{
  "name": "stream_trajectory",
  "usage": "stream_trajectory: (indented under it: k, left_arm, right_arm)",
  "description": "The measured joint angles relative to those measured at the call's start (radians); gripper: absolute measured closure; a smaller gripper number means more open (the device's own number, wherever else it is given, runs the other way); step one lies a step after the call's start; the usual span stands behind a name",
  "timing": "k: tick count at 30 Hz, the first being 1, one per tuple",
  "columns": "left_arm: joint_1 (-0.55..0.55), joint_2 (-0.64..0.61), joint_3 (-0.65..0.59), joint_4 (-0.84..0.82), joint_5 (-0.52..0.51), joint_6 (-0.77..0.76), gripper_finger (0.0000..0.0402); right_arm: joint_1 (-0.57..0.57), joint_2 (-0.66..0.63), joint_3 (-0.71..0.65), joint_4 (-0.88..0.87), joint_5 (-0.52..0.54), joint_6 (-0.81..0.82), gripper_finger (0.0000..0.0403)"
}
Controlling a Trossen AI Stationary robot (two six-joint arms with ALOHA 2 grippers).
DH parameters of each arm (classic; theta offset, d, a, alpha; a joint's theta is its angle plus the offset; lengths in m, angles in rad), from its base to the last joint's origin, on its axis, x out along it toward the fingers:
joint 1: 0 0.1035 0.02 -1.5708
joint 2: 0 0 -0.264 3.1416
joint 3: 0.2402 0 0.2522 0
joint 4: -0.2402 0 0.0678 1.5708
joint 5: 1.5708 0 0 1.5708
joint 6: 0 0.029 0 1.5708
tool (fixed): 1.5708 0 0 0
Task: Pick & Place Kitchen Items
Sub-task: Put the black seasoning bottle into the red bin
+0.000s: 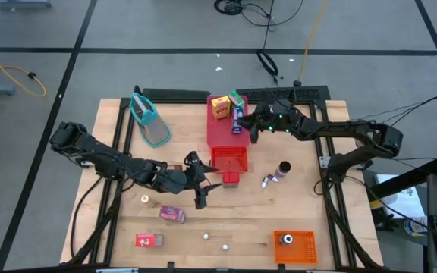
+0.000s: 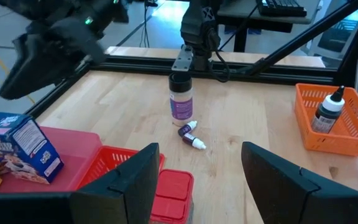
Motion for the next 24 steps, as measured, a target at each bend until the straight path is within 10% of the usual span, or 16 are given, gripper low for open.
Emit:
stream_trajectory:
  k: [24]
  left_arm:
    - [0.0,0.0,0.0,-0.006,0.0,-0.004,0.0174]
  right_arm:
    - [0.296,-0.434,-0.007,-0.699,-0.067,-0.2,0.0266]
